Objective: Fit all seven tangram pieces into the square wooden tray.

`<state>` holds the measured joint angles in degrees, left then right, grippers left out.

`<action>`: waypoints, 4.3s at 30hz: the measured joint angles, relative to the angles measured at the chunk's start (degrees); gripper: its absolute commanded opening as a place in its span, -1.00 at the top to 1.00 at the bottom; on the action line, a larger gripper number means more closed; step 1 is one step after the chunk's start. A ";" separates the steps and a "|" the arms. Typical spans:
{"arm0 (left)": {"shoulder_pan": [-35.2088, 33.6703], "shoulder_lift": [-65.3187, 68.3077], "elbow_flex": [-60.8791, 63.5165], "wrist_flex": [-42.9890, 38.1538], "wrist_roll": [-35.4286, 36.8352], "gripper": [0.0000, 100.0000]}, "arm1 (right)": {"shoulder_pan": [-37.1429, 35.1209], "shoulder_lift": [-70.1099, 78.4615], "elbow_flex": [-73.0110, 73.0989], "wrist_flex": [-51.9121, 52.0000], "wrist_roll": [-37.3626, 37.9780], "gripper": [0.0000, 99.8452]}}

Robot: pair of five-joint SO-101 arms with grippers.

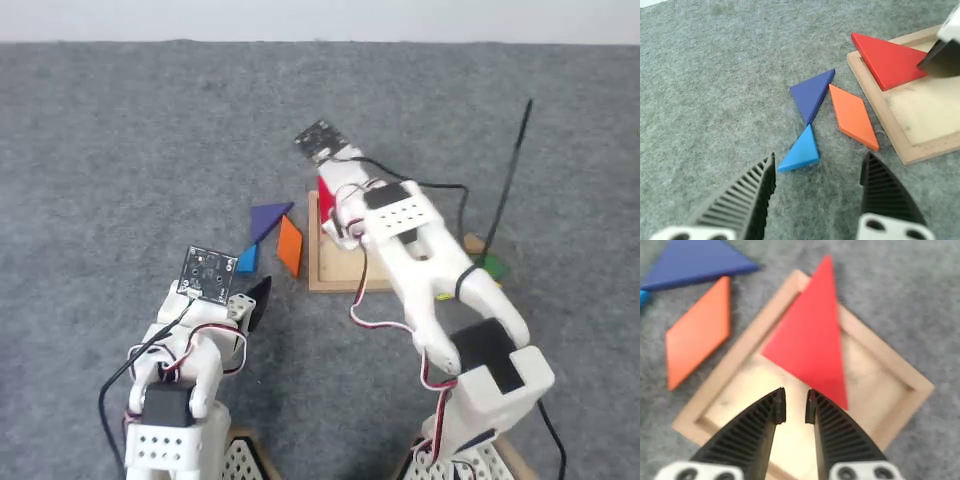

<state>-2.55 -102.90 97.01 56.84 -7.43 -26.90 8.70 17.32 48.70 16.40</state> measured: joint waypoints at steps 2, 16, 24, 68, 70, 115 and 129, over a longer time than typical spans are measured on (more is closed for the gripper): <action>0.00 0.00 0.00 0.00 0.00 0.46 | 0.70 1.58 0.00 0.00 1.14 0.86; 0.00 0.00 0.00 0.00 0.00 0.46 | 7.38 14.51 -10.99 0.44 2.64 0.86; 0.00 0.00 0.00 0.00 0.00 0.46 | 11.96 14.95 -16.09 0.44 2.46 0.86; 0.00 0.00 0.00 0.00 0.00 0.46 | 5.63 13.19 -16.18 2.73 1.23 0.86; 0.00 0.00 0.00 0.00 0.00 0.46 | 2.02 11.78 -16.18 1.85 0.00 0.86; 0.00 0.00 0.00 0.00 0.00 0.46 | 0.70 29.54 -36.57 7.03 -4.31 0.71; 0.00 0.00 0.00 0.00 0.00 0.46 | 1.58 11.96 -27.96 11.96 -2.37 0.71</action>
<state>-2.55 -102.90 97.01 56.84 -7.43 -25.32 20.66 -10.64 60.66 14.02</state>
